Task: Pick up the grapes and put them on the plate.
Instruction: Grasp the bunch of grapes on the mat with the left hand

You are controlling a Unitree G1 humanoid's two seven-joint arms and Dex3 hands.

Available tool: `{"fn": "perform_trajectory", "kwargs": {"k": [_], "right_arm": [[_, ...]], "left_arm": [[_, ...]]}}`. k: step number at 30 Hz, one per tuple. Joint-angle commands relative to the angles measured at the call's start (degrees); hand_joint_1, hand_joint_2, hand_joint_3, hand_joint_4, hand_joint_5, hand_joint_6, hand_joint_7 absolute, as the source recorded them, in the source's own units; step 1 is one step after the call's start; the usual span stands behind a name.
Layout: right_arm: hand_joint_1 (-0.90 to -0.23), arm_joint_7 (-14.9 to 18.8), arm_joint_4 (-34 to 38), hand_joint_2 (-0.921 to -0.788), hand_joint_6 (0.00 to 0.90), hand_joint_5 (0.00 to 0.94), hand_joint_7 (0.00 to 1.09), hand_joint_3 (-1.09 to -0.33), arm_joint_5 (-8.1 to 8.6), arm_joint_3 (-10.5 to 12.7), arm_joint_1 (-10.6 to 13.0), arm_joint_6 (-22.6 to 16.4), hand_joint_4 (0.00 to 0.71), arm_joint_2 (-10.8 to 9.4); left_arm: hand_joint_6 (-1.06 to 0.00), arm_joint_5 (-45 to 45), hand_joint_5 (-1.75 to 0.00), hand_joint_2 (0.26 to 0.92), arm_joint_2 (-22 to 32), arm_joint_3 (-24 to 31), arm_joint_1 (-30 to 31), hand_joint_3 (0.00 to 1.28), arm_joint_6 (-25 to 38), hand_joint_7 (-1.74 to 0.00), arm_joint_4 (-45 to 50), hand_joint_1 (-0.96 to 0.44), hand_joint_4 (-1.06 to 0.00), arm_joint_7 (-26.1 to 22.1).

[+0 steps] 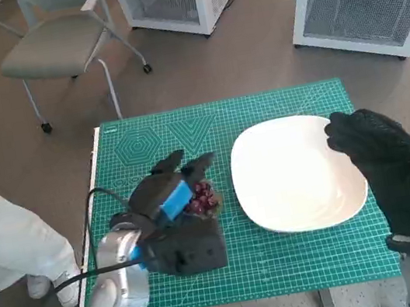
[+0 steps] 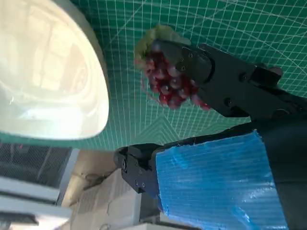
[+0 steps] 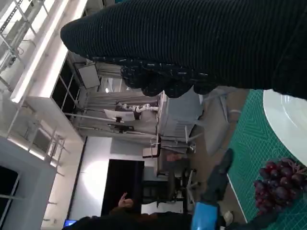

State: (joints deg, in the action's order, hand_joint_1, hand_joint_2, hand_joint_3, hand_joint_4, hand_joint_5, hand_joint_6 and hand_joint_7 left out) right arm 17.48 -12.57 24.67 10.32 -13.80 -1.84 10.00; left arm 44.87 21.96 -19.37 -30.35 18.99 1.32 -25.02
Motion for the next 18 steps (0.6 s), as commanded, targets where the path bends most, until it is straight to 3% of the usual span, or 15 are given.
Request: {"fn": "perform_trajectory", "kwargs": {"k": [1,18], "right_arm": [[-0.352,0.4,0.7,-0.921,0.233,0.793,0.98,-0.615,0.23,0.2,0.8,0.4,0.432,0.1],[-0.349,0.4,0.9,-0.921,0.23,0.798,0.98,-0.617,-0.14,0.3,1.2,-0.2,0.428,-0.2]], "left_arm": [[-0.27,0.8,0.0,0.735,-0.3,-0.8,-1.9,0.0,1.6,0.0,-1.6,-0.15,-0.09,-0.5],[-0.28,2.2,-0.01,0.743,-0.3,-3.6,-5.6,0.0,5.5,0.0,-8.6,-0.2,-0.12,-0.9]]}}
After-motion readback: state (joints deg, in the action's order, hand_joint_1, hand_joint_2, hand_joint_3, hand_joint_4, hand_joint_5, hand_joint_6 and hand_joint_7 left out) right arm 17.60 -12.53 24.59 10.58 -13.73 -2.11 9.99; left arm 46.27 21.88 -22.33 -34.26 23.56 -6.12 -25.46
